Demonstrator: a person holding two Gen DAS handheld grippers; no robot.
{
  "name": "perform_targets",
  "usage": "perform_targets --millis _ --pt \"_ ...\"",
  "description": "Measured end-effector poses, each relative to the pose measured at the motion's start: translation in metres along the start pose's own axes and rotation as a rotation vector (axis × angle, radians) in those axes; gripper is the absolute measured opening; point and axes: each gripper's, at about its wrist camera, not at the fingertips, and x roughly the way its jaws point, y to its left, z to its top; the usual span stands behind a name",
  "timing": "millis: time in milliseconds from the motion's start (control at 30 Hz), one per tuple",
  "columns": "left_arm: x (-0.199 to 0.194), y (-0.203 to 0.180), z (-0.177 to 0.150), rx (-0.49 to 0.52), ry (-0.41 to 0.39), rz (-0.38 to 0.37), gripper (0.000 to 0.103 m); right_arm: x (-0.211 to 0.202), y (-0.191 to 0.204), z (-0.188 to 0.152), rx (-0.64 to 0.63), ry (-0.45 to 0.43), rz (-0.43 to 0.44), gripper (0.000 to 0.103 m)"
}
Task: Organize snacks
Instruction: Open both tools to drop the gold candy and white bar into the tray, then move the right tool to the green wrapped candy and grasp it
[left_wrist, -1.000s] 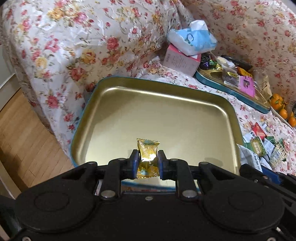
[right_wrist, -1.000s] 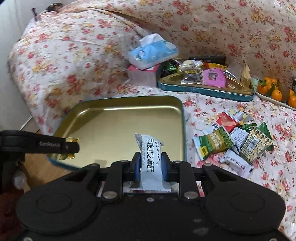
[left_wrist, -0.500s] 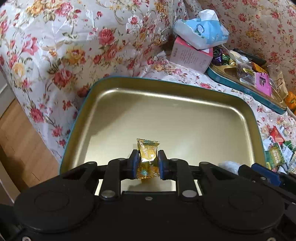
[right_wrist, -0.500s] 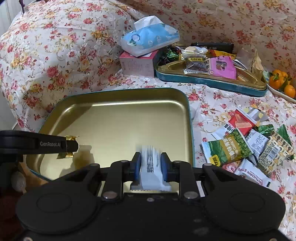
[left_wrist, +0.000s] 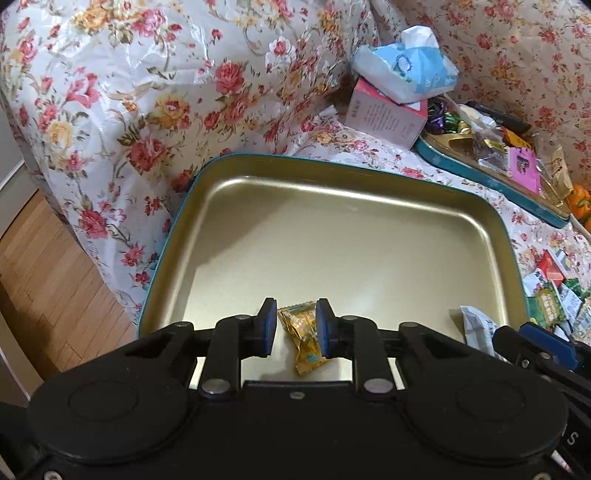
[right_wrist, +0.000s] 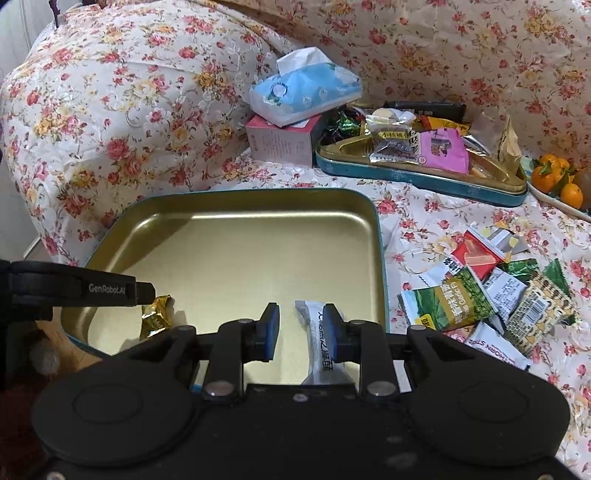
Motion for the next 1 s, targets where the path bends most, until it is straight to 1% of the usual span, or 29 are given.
perform_targets --millis 267,433,800,900,1000 --pt "-0.023 -0.019 -0.021 0.056 -0.013 -0.019 0.030 -0.031 -0.010 -0.018 0.010 -0.033 -0.018 0.030" --pt "-0.035 -0.040 -0.039 0.098 -0.005 -0.044 0.030 -0.049 -0.028 -0.038 0.039 -0.034 -0.041 0.032" --pt "-0.044 -0.107 -0.073 0.242 0.040 -0.133 0.031 -0.072 -0.088 -0.093 0.155 -0.002 -0.158 0.035" --pt "-0.045 -0.127 -0.081 0.278 0.044 -0.163 0.031 -0.075 -0.106 -0.104 0.180 0.004 -0.204 0.035" --pt "-0.044 -0.146 -0.090 0.319 0.035 -0.193 0.031 -0.075 -0.124 -0.110 0.208 0.009 -0.231 0.035"
